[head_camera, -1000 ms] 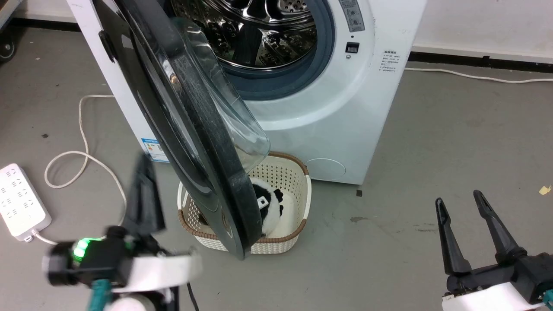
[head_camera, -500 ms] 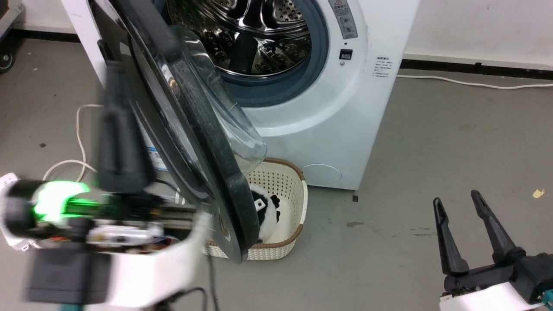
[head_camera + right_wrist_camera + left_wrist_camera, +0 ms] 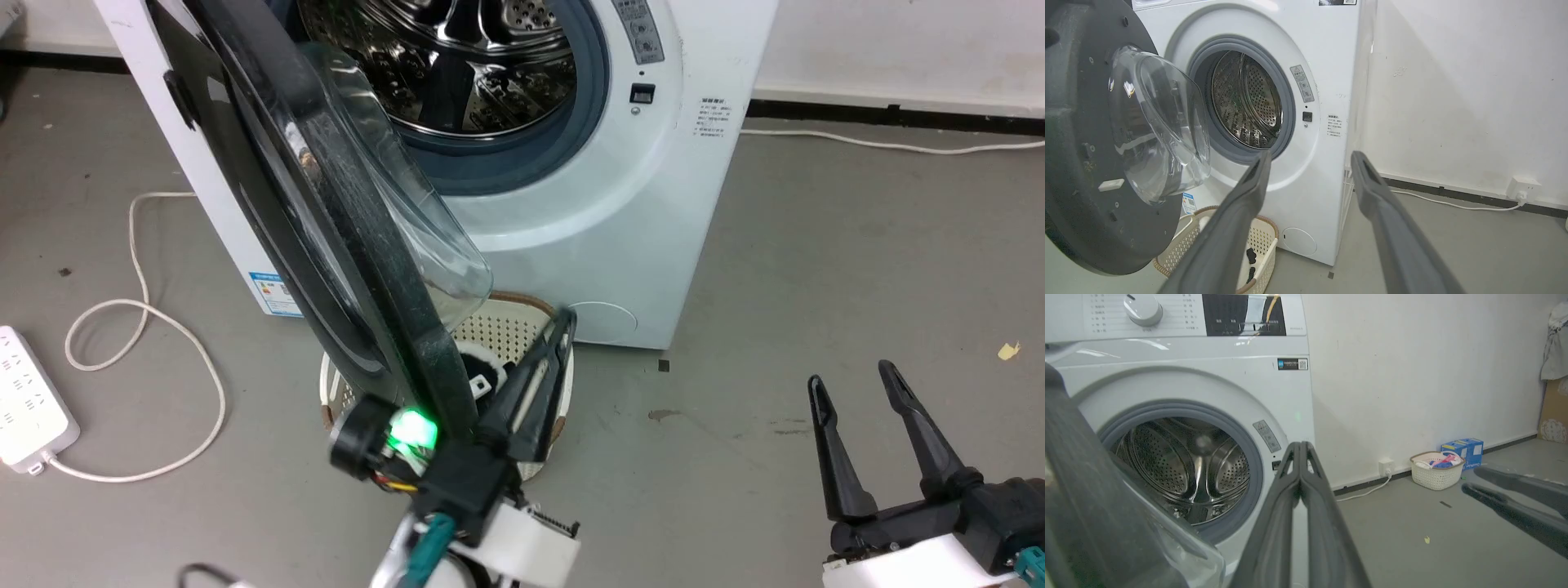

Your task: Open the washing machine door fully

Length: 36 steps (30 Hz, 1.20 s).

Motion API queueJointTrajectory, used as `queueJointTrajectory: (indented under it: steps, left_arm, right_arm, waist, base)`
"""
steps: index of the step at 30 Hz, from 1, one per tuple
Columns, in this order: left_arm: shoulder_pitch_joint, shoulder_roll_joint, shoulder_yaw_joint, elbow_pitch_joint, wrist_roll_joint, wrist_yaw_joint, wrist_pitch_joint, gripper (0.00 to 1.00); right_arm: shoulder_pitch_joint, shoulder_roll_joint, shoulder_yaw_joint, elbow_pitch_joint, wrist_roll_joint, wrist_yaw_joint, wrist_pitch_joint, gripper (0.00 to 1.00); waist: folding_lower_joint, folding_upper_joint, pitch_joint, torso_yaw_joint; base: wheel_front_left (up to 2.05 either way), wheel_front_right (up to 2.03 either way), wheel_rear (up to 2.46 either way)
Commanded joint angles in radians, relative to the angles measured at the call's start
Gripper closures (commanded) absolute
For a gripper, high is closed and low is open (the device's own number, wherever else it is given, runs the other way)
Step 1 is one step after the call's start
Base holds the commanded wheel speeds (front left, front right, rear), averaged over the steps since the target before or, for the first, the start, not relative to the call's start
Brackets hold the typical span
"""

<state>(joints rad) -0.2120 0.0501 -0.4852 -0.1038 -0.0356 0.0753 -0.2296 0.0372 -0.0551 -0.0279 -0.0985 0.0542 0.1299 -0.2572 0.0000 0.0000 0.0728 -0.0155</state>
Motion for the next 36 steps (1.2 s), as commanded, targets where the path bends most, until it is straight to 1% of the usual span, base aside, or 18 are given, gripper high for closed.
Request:
queueJointTrajectory:
  steps: [1, 4, 8, 12, 16, 21, 30, 33, 36]
  left_arm:
    - [0.004, 0.002, -0.009, 0.031, -0.007, 0.001, -0.002, 1.00]
    - [-0.014, 0.001, -0.032, 0.134, -0.024, 0.005, -0.009, 1.00]
    - [-0.034, 0.001, -0.032, 0.243, -0.060, 0.032, -0.021, 1.00]
    - [-0.056, 0.000, -0.024, 0.307, -0.084, 0.054, -0.029, 1.00]
    - [-0.066, 0.000, -0.006, 0.323, -0.093, 0.068, -0.031, 1.00]
    - [-0.041, 0.003, 0.011, 0.308, -0.098, 0.065, -0.032, 1.00]
    - [0.025, 0.020, 0.027, 0.295, -0.108, 0.034, -0.032, 1.00]
    - [0.047, 0.027, 0.041, 0.297, -0.113, 0.033, -0.032, 1.00]
    - [0.058, 0.036, 0.072, 0.290, -0.119, 0.041, -0.032, 1.00]
  right_arm:
    - [-0.003, 0.005, 0.001, 0.002, 0.002, 0.001, -0.005, 0.00]
    - [-0.006, 0.005, 0.002, 0.004, 0.006, 0.001, -0.005, 0.00]
    - [-0.008, 0.005, 0.004, 0.008, 0.012, 0.001, -0.005, 0.00]
    - [-0.011, 0.005, 0.005, 0.006, 0.019, 0.001, -0.005, 0.00]
    - [-0.010, 0.005, 0.007, 0.012, 0.016, 0.001, -0.005, 0.00]
    - [-0.007, 0.005, 0.009, 0.016, 0.011, 0.001, -0.005, 0.00]
    - [0.000, 0.005, 0.010, 0.020, -0.001, 0.001, -0.005, 0.00]
    - [0.000, 0.005, 0.018, 0.022, 0.000, 0.001, -0.005, 0.00]
    - [-0.002, 0.005, 0.028, 0.024, -0.002, 0.001, -0.005, 0.00]
  waist:
    - [0.0000, 0.0000, 0.004, -0.001]
    - [0.0000, 0.0000, 0.013, 0.001]
    - [0.0000, 0.0000, 0.021, 0.004]
    - [0.0000, 0.0000, 0.039, 0.024]
    - [0.0000, 0.0000, 0.044, 0.060]
    - [0.0000, 0.0000, 0.033, 0.124]
    - [0.0000, 0.0000, 0.013, 0.285]
    - [0.0000, 0.0000, 0.013, 0.332]
    - [0.0000, 0.0000, 0.018, 0.371]
  base:
    - [0.00, 0.00, 0.00]
    - [0.00, 0.00, 0.00]
    - [0.00, 0.00, 0.00]
    - [0.00, 0.00, 0.00]
    - [0.00, 0.00, 0.00]
    - [0.00, 0.00, 0.00]
    - [0.00, 0.00, 0.00]
    - [0.00, 0.00, 0.00]
    - [0.00, 0.00, 0.00]
